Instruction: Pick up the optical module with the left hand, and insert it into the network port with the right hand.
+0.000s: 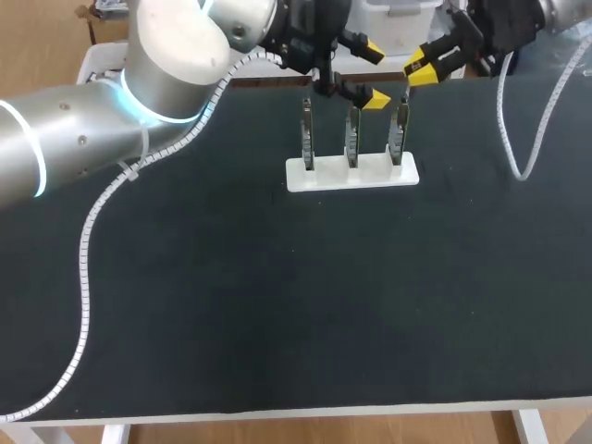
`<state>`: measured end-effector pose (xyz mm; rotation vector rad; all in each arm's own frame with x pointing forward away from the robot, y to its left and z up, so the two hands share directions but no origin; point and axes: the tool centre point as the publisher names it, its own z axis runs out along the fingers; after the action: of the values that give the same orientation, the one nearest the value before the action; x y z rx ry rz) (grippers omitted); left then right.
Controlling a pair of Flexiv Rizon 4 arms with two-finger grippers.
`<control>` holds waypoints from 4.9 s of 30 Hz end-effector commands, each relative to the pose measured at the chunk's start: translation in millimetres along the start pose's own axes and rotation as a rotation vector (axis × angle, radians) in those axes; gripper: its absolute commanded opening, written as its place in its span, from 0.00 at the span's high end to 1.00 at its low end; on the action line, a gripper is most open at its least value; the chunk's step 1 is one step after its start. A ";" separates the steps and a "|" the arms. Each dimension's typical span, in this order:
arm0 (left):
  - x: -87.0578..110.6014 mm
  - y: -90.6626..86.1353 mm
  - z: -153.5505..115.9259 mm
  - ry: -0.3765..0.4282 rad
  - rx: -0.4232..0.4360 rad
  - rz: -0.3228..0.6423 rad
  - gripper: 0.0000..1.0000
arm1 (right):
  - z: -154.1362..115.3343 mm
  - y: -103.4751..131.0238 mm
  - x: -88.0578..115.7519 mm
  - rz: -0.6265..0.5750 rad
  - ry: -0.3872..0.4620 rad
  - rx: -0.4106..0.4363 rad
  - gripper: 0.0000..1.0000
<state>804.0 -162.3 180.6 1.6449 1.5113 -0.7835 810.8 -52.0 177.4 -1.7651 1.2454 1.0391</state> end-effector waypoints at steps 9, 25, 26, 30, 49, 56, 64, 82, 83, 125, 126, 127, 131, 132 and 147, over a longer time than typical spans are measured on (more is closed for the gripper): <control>-0.4 1.1 0.3 0.003 0.002 -0.001 0.00 | 5.2 -12.5 12.8 0.025 -0.008 -0.037 1.00; -0.4 1.1 0.3 0.003 0.002 -0.001 0.00 | 7.2 -29.6 17.8 0.036 0.003 -0.040 1.00; -0.4 1.1 0.3 0.003 0.002 -0.001 0.00 | 7.3 -29.9 18.1 0.040 0.006 -0.040 1.00; -0.4 1.1 0.3 0.003 0.002 -0.001 0.00 | 6.3 -29.6 17.0 0.038 0.003 -0.037 1.00; -0.4 1.1 0.3 0.003 0.002 -0.001 0.00 | 5.0 -21.4 15.1 0.033 -0.006 -0.035 1.00; -0.4 1.1 0.3 0.003 0.002 -0.001 0.00 | 4.0 -18.4 20.4 0.048 -0.003 -0.033 1.00; -0.4 1.1 0.3 0.003 0.002 -0.001 0.00 | 8.4 -19.7 23.4 0.055 -0.003 -0.040 1.00; -0.4 1.1 0.3 0.003 0.002 -0.001 0.00 | 5.3 -13.2 21.8 0.049 -0.008 -0.030 1.00; -0.4 1.1 0.3 0.003 0.002 -0.001 0.00 | 5.7 -12.6 22.7 0.051 -0.009 -0.030 1.00; -0.4 1.1 0.3 0.003 0.002 -0.001 0.00 | 15.6 -13.6 35.8 0.060 -0.036 -0.014 0.80; -0.4 1.1 0.3 0.003 0.002 -0.001 0.00 | 15.6 -13.6 35.8 0.060 -0.036 -0.014 0.68; -0.4 1.1 0.3 0.003 0.002 -0.001 0.00 | 15.6 -13.6 35.8 0.060 -0.036 -0.014 0.62; -0.4 1.1 0.3 0.003 0.002 -0.001 0.00 | 15.6 -13.6 35.8 0.060 -0.036 -0.014 0.00; -0.4 1.1 0.3 0.003 0.002 -0.001 0.00 | 15.6 -13.6 35.8 0.060 -0.036 -0.014 0.00; -0.4 1.1 0.3 0.003 0.002 -0.001 0.00 | 15.6 -13.6 35.8 0.060 -0.036 -0.014 0.00</control>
<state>804.0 -162.3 180.6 1.6450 1.5109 -0.7835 819.9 -47.3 140.5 -1.6959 1.2952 1.0760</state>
